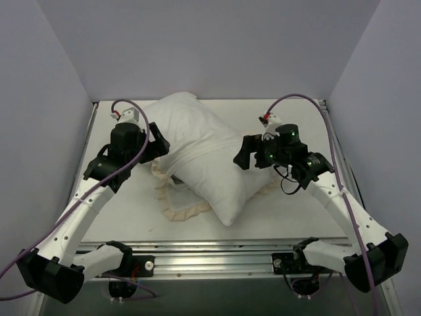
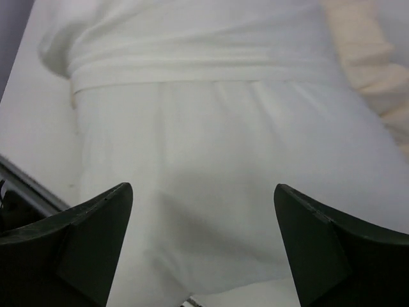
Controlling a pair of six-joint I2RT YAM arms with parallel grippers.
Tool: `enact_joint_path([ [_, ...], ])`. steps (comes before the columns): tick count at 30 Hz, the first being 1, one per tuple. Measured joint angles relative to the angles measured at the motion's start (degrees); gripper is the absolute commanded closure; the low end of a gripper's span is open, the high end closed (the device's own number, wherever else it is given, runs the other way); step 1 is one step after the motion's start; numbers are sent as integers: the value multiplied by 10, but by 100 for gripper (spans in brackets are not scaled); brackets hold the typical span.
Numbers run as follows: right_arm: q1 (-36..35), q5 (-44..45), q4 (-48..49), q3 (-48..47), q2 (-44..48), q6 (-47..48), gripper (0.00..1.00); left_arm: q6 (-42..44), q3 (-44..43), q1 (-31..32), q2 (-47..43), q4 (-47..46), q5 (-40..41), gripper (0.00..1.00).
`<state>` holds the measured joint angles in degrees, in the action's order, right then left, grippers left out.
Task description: Remove the pillowcase from the pillow
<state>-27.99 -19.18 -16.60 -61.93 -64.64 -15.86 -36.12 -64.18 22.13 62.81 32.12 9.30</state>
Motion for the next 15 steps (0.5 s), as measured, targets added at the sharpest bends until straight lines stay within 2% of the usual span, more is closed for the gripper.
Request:
enact_joint_path([
  [3, 90, -7, 30, 20, -34, -13, 13, 29, -57, 36, 59, -2, -14, 5],
  [6, 118, -12, 54, 36, -65, -23, 13, 44, -98, 69, 124, -24, -21, 5],
  [11, 96, -41, 107, 46, -124, -28, 14, 50, -120, 87, 226, -48, -21, 5],
  [15, 17, -33, 136, 55, -160, -33, 14, 43, -91, 84, 257, -45, -5, 6],
])
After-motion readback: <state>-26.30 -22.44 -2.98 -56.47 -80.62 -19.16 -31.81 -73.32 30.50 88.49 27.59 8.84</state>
